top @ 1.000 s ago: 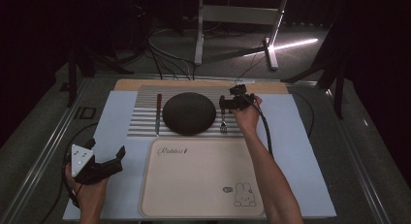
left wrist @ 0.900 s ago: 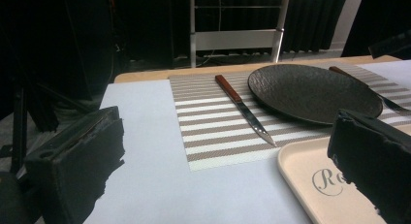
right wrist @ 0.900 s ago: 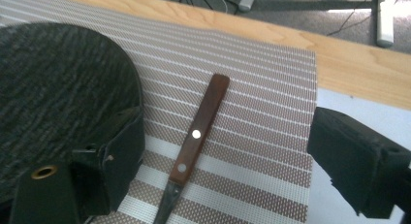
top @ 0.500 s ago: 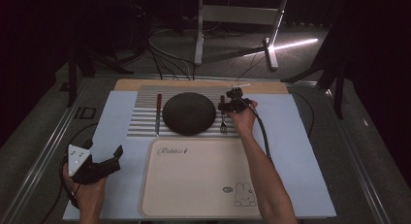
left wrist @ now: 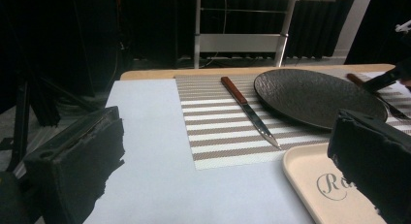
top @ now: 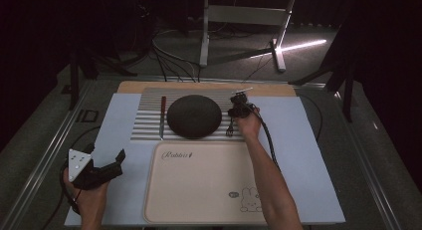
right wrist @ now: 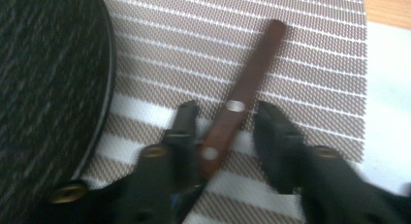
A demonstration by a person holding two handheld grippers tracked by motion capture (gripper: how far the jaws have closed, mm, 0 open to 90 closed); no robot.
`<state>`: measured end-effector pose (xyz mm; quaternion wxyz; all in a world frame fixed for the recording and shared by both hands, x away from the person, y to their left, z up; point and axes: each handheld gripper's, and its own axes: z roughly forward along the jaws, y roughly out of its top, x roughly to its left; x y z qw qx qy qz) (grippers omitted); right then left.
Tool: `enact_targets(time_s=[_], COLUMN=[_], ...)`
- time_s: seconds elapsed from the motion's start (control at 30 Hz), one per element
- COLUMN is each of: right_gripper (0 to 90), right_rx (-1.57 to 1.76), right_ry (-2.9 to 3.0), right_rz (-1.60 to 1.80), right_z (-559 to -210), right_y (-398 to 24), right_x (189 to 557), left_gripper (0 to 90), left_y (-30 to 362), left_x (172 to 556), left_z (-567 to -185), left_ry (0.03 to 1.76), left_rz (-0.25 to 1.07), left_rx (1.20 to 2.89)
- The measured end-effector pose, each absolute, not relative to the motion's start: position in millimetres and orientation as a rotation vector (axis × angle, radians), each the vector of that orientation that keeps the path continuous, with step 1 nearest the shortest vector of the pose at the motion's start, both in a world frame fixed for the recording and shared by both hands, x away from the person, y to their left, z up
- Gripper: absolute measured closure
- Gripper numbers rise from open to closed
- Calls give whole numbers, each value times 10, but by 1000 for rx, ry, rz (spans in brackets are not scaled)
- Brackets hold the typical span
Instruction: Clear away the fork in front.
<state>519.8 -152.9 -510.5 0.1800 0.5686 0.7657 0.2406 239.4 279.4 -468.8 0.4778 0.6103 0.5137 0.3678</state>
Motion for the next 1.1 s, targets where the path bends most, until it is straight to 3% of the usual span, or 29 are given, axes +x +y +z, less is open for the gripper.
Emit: enact_targets(time_s=[0.1,0.8,1.1], right_gripper=[763,775,776], right_rx=[1616,1563,1414], right_ry=[2202,2459,2420], right_rz=[646,423,535], right_z=[-5076,-4950,-4882], right_y=[-1590,-1802,-1804], right_x=[5182,5076,4950], left_gripper=[1,1,1], left_y=[2790,2767,2751], left_x=[2395,2412,2425], left_z=[-4687,-4697,-4705], left_ry=[1254,1255,1250], left_rz=[900,902,901], left_rx=[1491,1513,1530])
